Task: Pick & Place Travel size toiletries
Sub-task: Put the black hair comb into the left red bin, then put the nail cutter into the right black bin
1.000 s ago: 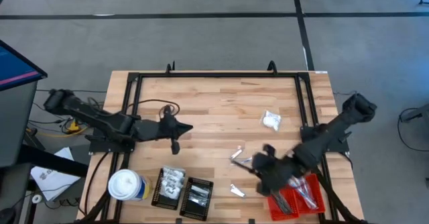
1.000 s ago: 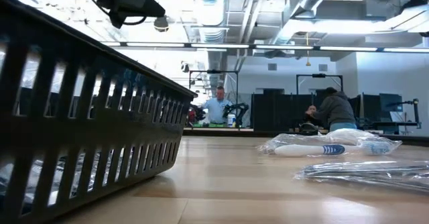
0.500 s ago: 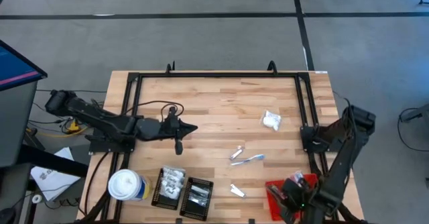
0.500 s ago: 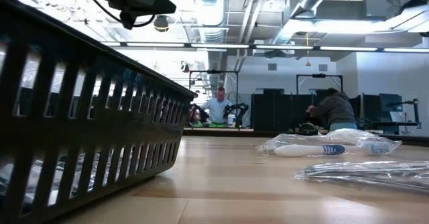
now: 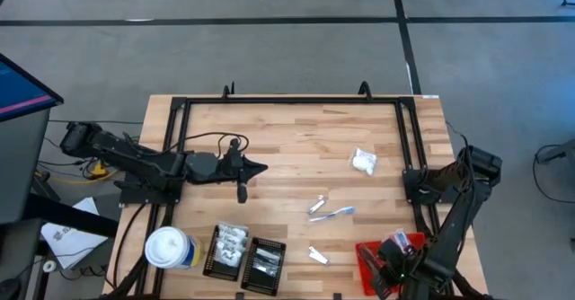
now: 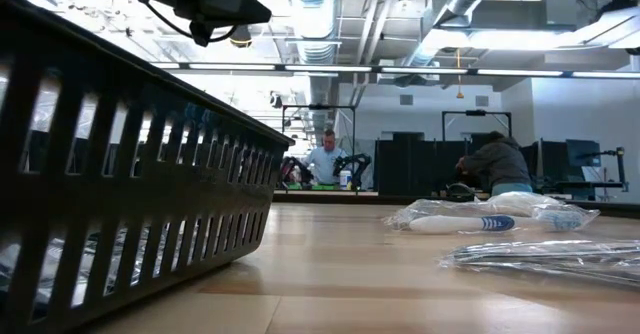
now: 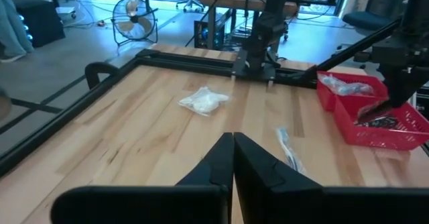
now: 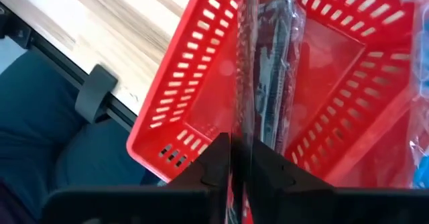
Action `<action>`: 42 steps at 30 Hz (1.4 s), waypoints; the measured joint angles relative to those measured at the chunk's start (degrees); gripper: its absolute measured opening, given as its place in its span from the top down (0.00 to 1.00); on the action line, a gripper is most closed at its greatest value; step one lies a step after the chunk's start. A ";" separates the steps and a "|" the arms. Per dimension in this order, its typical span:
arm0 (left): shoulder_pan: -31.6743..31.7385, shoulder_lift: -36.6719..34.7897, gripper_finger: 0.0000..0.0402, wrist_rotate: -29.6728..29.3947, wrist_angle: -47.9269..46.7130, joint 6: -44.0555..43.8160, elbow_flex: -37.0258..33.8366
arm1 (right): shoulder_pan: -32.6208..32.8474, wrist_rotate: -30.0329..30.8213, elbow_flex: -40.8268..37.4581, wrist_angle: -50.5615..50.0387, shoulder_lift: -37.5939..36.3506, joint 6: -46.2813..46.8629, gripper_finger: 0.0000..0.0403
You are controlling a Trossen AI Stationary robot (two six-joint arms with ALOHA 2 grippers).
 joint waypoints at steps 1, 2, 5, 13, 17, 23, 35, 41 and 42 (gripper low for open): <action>0.00 0.00 1.00 0.19 0.00 0.00 0.00 | 0.02 -0.08 0.00 -0.01 0.00 -0.01 0.91; 0.00 0.00 1.00 0.77 0.00 -0.02 0.02 | 0.02 -0.09 0.00 0.00 0.00 -0.07 0.89; 0.00 0.00 1.00 0.98 0.04 -0.15 0.02 | -0.04 -0.07 0.00 -0.02 0.00 -0.45 0.84; 0.00 0.05 1.00 0.96 0.29 -0.17 0.04 | -0.48 0.43 0.02 -1.29 -0.45 -3.78 0.70; 0.00 1.64 1.00 0.94 2.29 -0.16 0.11 | -1.85 1.32 0.02 -1.13 -1.74 -8.21 0.63; 0.02 7.92 1.00 3.04 4.84 1.76 2.23 | -4.77 5.24 0.04 -0.63 -4.58 -17.88 0.57; -2.29 29.43 0.86 8.56 4.48 9.20 16.31 | -7.45 13.02 0.04 4.49 -7.82 -35.13 0.57; -2.47 37.99 0.66 11.45 4.16 9.46 22.02 | -5.85 23.31 0.04 4.08 -7.82 -36.70 0.60; -2.47 39.11 0.63 11.45 4.11 9.48 22.74 | -5.41 25.21 0.04 4.07 -7.82 -37.15 0.60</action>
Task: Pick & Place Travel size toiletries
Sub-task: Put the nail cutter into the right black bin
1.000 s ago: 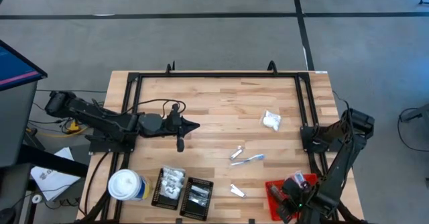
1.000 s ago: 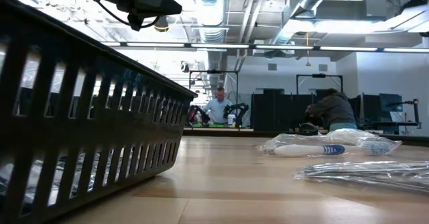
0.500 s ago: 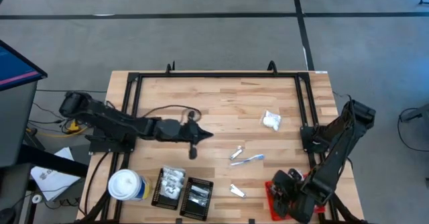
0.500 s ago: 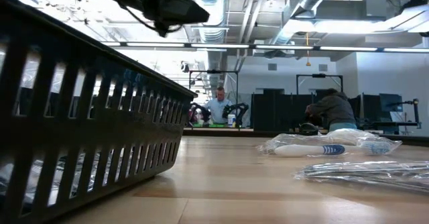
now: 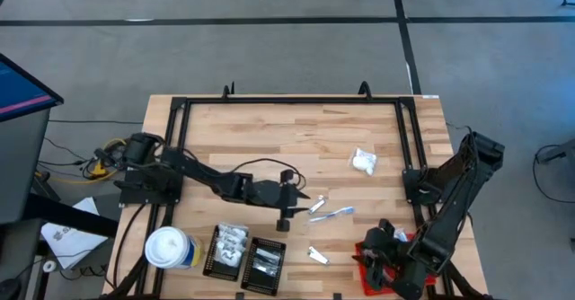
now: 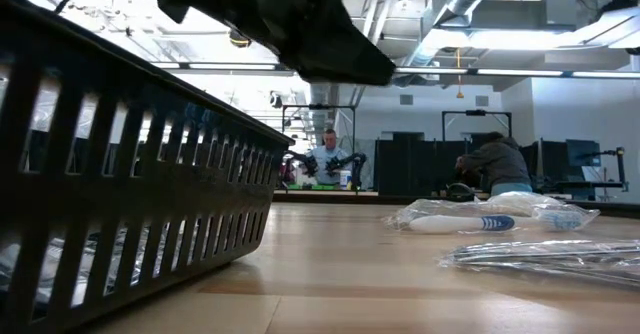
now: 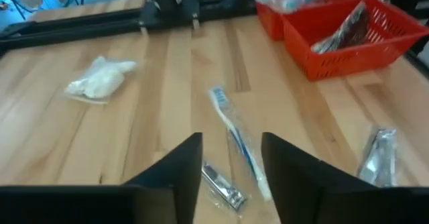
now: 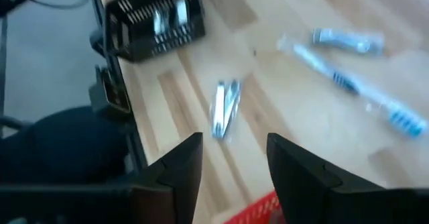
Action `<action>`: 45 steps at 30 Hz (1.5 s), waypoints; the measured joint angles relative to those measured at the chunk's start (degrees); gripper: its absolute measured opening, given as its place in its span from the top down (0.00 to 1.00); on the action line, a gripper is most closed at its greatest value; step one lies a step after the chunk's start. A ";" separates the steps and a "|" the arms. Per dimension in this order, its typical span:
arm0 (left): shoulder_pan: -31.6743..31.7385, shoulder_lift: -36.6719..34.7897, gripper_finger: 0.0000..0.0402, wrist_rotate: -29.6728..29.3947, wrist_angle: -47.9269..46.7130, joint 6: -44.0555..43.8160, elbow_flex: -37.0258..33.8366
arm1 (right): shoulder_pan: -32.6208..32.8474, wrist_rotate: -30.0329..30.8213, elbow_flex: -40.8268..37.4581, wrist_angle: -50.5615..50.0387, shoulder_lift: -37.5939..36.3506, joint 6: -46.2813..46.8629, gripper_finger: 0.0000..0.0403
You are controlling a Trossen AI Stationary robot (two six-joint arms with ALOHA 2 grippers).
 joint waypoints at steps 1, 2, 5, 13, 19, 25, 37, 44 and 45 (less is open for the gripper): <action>-0.02 0.82 0.61 0.00 -0.07 0.48 0.51 | 0.49 1.82 0.00 0.02 0.00 -0.66 0.61; -0.02 1.34 0.60 -0.03 -0.29 1.03 0.74 | 0.91 3.58 0.00 0.00 0.00 -1.36 0.62; 0.00 1.80 0.57 -1.58 -0.18 1.99 1.01 | 1.92 8.44 0.00 0.06 0.00 -5.26 0.64; 0.67 1.76 0.61 -0.72 -3.48 -0.67 1.57 | -0.29 16.02 0.00 0.44 -0.14 -12.41 0.69; 0.18 1.76 0.65 0.00 -3.76 -0.73 1.59 | -4.00 21.26 0.00 1.98 -0.85 -16.19 0.69; 0.11 1.76 0.65 2.38 -4.69 -3.48 1.59 | -2.62 28.67 0.00 9.87 -1.74 -31.55 0.69; 0.00 12.66 0.64 1.41 -10.10 -5.13 9.71 | -6.20 0.42 -0.04 36.28 1.67 -63.95 0.69; -0.33 13.72 0.62 -1.92 -12.39 -4.74 11.36 | -9.92 -28.07 -8.60 62.24 1.51 -79.56 0.69; -0.37 13.66 0.62 -1.94 -12.32 -4.88 11.37 | -10.22 -29.92 -9.79 63.35 1.04 -79.95 0.69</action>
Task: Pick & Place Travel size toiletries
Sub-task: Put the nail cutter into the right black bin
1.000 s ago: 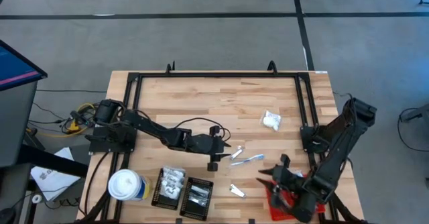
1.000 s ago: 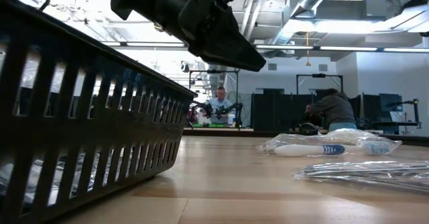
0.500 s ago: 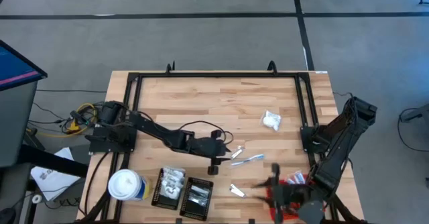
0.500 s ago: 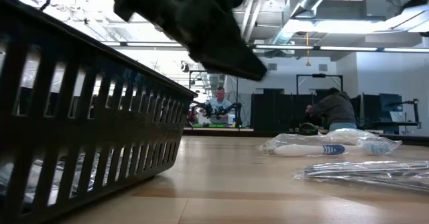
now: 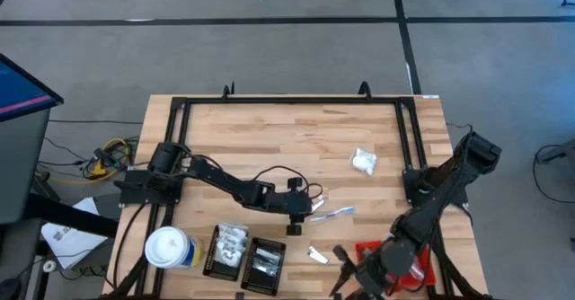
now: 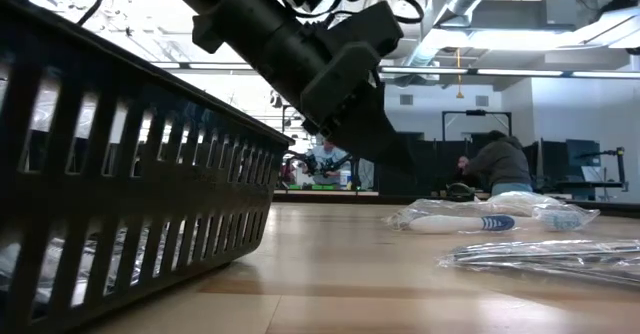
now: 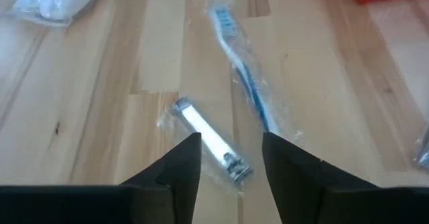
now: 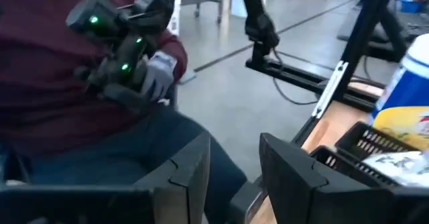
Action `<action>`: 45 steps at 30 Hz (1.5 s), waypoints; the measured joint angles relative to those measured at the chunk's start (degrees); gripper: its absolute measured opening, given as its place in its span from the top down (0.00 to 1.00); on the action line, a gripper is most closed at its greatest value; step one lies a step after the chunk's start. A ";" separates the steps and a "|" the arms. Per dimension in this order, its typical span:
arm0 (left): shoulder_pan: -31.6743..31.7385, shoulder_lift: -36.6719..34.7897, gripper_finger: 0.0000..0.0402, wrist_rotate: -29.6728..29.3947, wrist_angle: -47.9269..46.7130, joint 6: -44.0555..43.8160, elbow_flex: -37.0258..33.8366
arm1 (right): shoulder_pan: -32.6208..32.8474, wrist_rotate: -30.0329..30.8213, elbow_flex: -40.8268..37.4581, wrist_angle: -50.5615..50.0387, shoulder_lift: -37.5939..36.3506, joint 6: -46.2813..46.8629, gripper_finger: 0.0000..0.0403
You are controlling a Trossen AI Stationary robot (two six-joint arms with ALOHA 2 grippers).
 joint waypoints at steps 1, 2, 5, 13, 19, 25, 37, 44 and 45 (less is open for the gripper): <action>-0.05 -0.10 0.61 0.03 0.18 -0.31 0.11 | -0.50 -1.00 -0.92 0.65 -0.47 0.00 0.69; -0.07 -0.16 0.61 0.04 0.43 -0.79 0.18 | -0.95 -1.20 -1.29 1.34 -0.64 0.21 0.69; 0.34 -0.12 0.60 0.02 0.25 -3.03 0.20 | -2.19 -1.23 -1.80 1.34 -0.68 0.86 0.69; 0.52 0.19 0.60 0.04 0.22 -5.58 0.18 | -3.42 -4.33 -1.74 2.51 -0.17 -0.05 0.69; 0.55 2.88 0.60 0.18 0.30 -6.36 1.55 | -3.40 -4.41 -1.77 2.02 -0.19 -0.01 0.69; -0.07 8.27 0.60 -5.94 -3.99 -5.60 7.40 | -3.13 -4.41 -1.77 1.55 -0.19 -0.01 0.69; 3.60 8.02 0.67 -1.62 -12.13 -12.28 8.12 | -2.57 -4.37 -1.77 0.16 -0.19 -0.08 0.69; 3.08 7.73 0.91 -3.04 -12.87 -10.79 7.97 | -3.81 -4.32 -1.77 -1.10 -0.19 -0.03 0.69; 2.93 7.67 0.91 -4.02 -13.02 -10.78 7.96 | -3.99 -4.30 -1.77 -1.22 -0.19 -0.01 0.69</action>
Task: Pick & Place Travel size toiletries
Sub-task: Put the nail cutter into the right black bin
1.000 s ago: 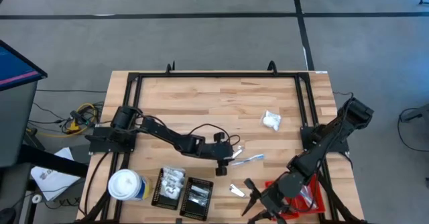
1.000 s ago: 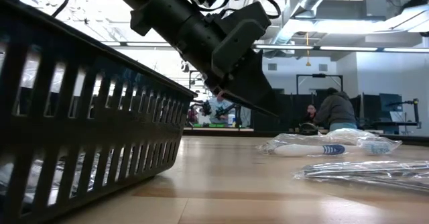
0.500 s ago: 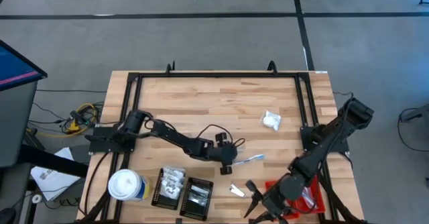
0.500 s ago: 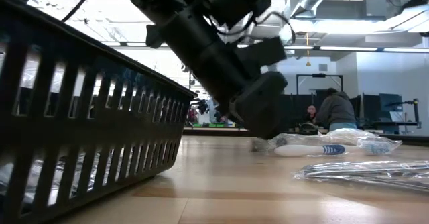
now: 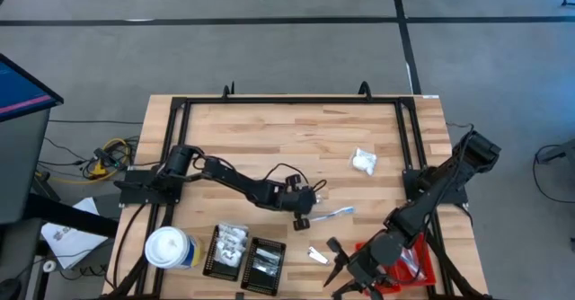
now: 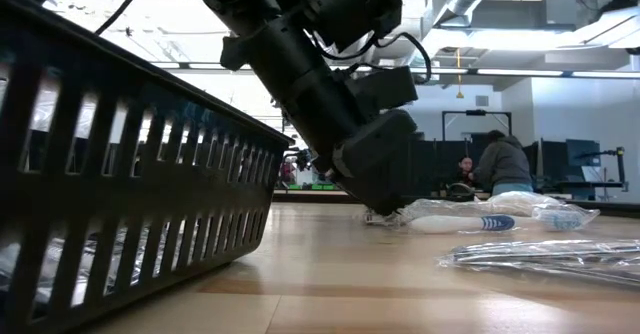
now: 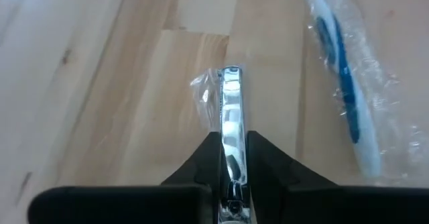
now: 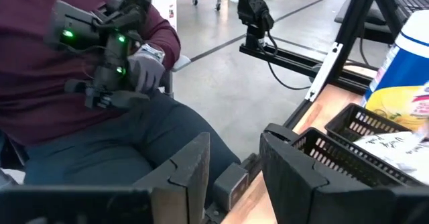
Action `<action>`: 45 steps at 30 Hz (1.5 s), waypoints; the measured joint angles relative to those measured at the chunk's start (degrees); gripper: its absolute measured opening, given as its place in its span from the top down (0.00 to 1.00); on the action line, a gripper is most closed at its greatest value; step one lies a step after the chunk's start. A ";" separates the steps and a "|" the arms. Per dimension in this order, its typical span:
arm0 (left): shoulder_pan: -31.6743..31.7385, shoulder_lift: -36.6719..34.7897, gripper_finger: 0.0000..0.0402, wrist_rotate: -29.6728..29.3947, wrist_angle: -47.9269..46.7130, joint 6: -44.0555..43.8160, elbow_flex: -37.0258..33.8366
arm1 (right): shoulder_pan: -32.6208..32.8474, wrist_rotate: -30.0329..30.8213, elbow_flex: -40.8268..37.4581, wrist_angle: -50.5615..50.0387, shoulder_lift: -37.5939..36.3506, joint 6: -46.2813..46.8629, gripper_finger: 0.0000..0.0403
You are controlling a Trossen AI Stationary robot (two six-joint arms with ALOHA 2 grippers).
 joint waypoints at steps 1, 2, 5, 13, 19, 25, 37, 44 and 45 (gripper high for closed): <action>-0.33 -0.52 0.91 -0.94 -0.74 0.14 -0.07 | -0.12 0.02 0.00 -0.06 0.00 0.01 0.69; -0.49 -1.03 0.91 -2.14 -2.45 0.57 -0.18 | -0.20 0.04 0.00 -0.13 0.00 0.00 0.69; -1.02 -3.35 0.91 -2.59 -6.41 1.64 -0.38 | 0.02 0.11 0.02 -0.43 0.00 0.01 0.69; -4.55 -15.78 0.91 -2.98 -9.56 1.27 -4.38 | 0.19 0.09 0.02 -0.85 0.00 0.02 0.69; -11.03 -28.03 0.91 -5.44 -8.28 -2.48 -13.70 | 0.20 0.07 0.04 -0.96 0.00 0.02 0.69; -20.96 -36.94 0.91 -5.54 -6.68 -8.06 -22.87 | -1.02 0.08 0.04 -1.05 0.00 0.04 0.69; -29.14 -31.66 0.91 -1.43 -3.18 -14.27 -22.73 | -3.35 0.06 0.04 -1.02 0.00 1.53 0.69; -28.09 -23.34 0.91 1.60 -3.29 -11.95 -16.84 | -3.18 0.06 0.04 -1.04 0.00 1.53 0.69; -27.96 -22.61 0.91 1.62 -3.51 -11.95 -16.45 | -3.10 0.05 0.04 -1.00 0.13 1.54 0.69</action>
